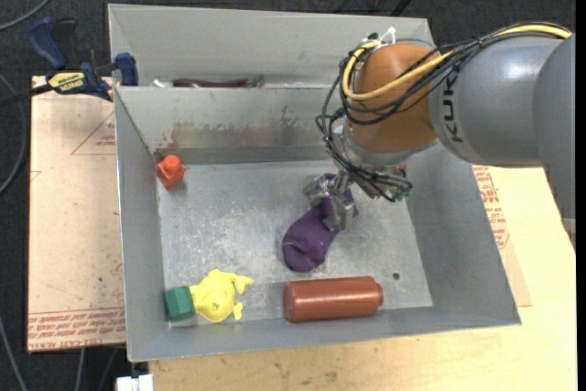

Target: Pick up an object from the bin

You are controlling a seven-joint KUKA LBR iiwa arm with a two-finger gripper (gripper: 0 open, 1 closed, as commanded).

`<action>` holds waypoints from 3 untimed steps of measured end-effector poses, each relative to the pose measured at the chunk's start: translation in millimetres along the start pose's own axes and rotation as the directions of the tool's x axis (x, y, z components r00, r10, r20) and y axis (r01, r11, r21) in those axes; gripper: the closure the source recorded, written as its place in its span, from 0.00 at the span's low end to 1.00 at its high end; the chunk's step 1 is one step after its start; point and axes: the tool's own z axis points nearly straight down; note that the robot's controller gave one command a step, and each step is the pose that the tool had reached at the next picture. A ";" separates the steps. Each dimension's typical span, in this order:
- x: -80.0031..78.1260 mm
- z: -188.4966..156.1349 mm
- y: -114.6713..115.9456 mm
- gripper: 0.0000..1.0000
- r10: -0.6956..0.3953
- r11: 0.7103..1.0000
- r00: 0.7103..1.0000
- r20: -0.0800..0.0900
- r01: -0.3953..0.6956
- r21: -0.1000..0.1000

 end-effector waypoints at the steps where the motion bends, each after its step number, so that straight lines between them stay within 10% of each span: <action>1: -1.2 -14.3 -0.6 1.00 0.000 1.000 1.000 0.004 0.000 0.003; 3: -1.7 -28.1 -0.7 1.00 0.001 1.000 1.000 0.005 -0.001 0.003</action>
Offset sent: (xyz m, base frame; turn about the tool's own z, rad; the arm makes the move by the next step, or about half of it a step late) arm 0.0000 0.0000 0.0133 0.0000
